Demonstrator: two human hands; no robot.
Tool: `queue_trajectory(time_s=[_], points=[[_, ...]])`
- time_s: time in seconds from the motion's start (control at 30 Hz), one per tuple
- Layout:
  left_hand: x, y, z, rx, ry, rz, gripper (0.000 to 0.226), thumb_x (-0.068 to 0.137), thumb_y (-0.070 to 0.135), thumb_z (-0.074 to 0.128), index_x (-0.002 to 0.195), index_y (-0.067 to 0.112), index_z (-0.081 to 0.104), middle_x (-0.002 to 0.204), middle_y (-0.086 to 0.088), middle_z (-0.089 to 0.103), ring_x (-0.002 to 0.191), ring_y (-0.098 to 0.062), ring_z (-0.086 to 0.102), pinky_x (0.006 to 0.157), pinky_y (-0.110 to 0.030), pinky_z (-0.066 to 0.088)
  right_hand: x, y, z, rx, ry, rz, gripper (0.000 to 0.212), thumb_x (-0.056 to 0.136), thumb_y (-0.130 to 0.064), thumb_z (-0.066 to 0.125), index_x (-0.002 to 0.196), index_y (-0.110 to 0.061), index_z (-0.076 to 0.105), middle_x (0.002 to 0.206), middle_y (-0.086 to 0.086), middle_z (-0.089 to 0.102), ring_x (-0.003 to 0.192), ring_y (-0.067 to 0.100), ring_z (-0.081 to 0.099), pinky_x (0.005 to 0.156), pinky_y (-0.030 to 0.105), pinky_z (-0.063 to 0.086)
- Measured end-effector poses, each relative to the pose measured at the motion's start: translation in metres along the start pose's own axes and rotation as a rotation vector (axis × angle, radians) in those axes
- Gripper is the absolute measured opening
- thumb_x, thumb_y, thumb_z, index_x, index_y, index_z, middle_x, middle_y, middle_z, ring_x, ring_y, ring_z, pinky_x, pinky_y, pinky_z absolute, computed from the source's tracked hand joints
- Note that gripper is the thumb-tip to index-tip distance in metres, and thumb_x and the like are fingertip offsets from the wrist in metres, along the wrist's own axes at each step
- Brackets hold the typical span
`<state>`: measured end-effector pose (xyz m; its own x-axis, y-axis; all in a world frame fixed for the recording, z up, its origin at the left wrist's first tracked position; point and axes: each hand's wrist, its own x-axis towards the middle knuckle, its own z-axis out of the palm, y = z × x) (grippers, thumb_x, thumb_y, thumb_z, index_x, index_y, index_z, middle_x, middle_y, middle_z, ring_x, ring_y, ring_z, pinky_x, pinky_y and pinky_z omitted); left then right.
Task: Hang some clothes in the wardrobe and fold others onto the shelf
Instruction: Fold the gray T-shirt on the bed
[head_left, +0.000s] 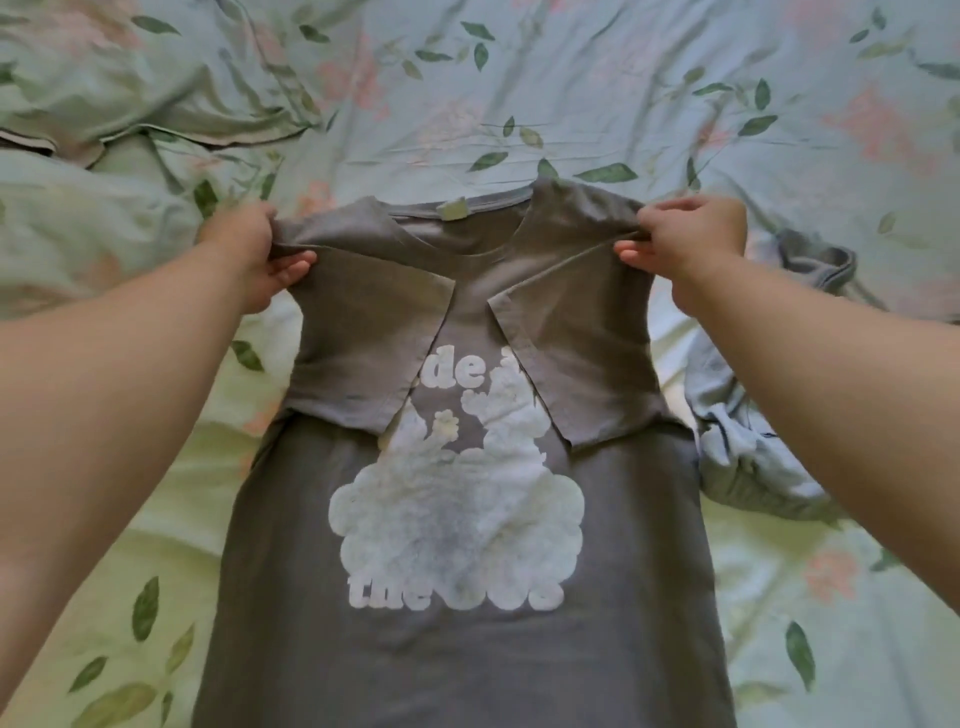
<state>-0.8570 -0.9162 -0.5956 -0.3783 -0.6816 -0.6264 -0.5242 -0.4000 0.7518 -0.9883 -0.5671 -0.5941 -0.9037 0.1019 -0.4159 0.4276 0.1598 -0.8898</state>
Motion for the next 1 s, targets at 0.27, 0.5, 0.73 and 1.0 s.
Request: queue_trajectory(time_s=[0.27,0.5,0.73,1.0], points=[[-0.118,-0.041,-0.061,-0.077,0.043,-0.042,0.033,0.091,0.044,0.064,0.110,0.018,0.060,0.090,0.000,0.064,0.056,-0.008,0.067,0.058,-0.020,0.057,-0.146,-0.004,-0.055,-0.009,0.016,0.083,0.026,0.093,-0.028,0.068,0.077,-0.008,0.061,0.086,0.011,0.068,0.066,0.026,0.073,0.064,0.035,0.062],[-0.208,-0.136,-0.121,0.115,0.068,-0.080,0.038,0.082,-0.007,0.068,0.077,0.022,0.045,0.080,-0.002,0.055,0.072,-0.013,0.057,0.060,-0.022,0.052,-0.246,0.056,-0.102,-0.036,0.073,0.290,0.041,0.096,-0.036,0.063,0.068,-0.007,0.056,0.064,0.006,0.062,0.065,0.031,0.074,0.072,0.044,0.061],[-0.217,-0.245,-0.161,0.280,0.172,-0.213,0.034,0.080,-0.011,0.071,0.076,0.019,0.056,0.085,-0.007,0.062,0.094,-0.029,0.066,0.086,-0.037,0.058,-0.285,0.162,-0.136,-0.268,0.073,0.494,0.014,0.086,-0.009,0.059,0.072,-0.007,0.063,0.072,0.002,0.066,0.063,0.027,0.073,0.081,0.049,0.060],[-0.206,-0.304,-0.183,0.402,0.242,-0.147,0.030,0.079,-0.008,0.071,0.084,0.021,0.068,0.105,-0.008,0.070,0.095,-0.020,0.067,0.092,-0.034,0.056,-0.294,0.216,-0.145,-0.649,-0.061,0.328,0.018,0.080,-0.003,0.059,0.088,-0.016,0.069,0.084,-0.002,0.066,0.085,0.020,0.062,0.069,0.024,0.045]])
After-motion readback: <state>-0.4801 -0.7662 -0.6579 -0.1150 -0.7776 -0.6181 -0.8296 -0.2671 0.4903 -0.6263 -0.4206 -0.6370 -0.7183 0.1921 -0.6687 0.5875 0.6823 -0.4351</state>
